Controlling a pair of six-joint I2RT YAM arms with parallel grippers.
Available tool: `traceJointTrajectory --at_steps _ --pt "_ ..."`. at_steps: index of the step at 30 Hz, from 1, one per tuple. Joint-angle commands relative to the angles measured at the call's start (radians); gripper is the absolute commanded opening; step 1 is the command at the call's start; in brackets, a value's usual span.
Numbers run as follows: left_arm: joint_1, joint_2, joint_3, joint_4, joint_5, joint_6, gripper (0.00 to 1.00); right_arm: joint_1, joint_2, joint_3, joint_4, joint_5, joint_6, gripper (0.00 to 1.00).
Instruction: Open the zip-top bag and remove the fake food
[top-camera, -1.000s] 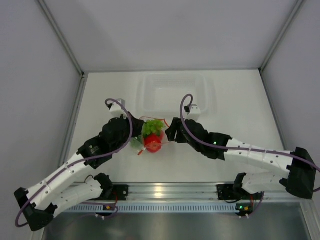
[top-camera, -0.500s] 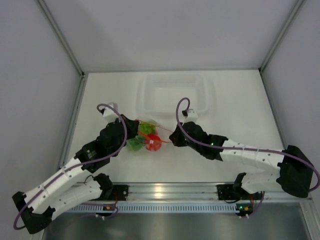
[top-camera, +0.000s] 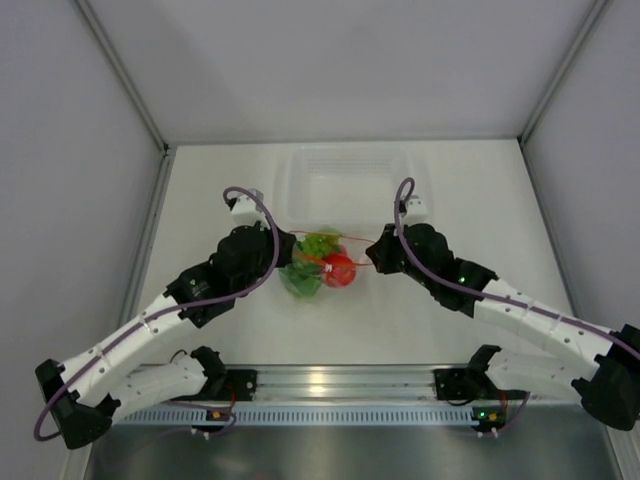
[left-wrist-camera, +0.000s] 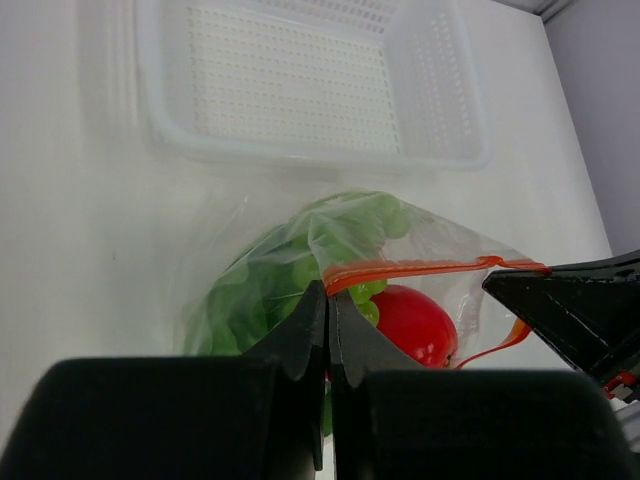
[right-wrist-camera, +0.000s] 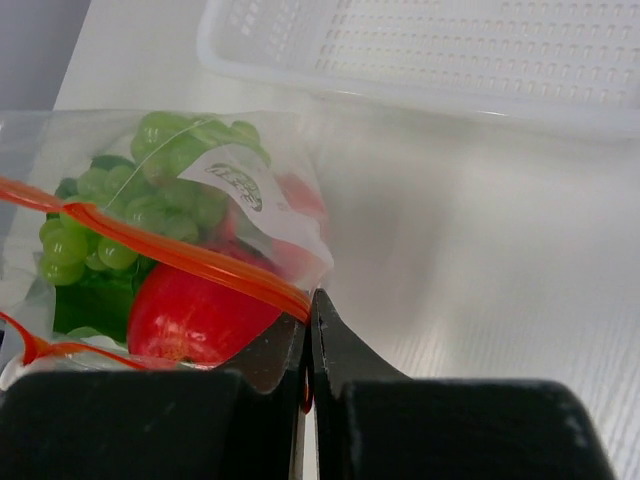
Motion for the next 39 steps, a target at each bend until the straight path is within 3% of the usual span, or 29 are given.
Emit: traceJointTrajectory --at_steps 1,5,12,18,27,34,39 --pt "0.015 -0.005 -0.05 0.138 0.036 -0.048 0.0 -0.031 -0.065 -0.05 -0.022 -0.01 -0.081 0.0" --pt "0.015 0.0 -0.099 0.227 0.014 -0.111 0.0 -0.037 -0.076 -0.016 -0.089 0.005 -0.063 0.08" --pt "0.015 0.007 -0.128 0.288 0.018 -0.176 0.0 -0.038 -0.127 0.051 -0.133 -0.04 -0.044 0.32" --pt "0.013 0.039 -0.104 0.322 0.075 -0.179 0.0 -0.022 -0.119 0.16 -0.166 -0.134 -0.044 0.33" --pt "0.002 0.084 -0.1 0.368 0.107 -0.199 0.0 0.106 0.03 0.303 -0.237 -0.057 -0.083 0.36" --pt "-0.002 0.089 -0.1 0.374 0.113 -0.194 0.0 0.115 0.096 0.243 -0.199 -0.011 -0.122 0.45" --pt "-0.002 0.085 -0.103 0.385 0.135 -0.185 0.0 0.115 0.119 0.171 -0.094 -0.065 -0.159 0.51"
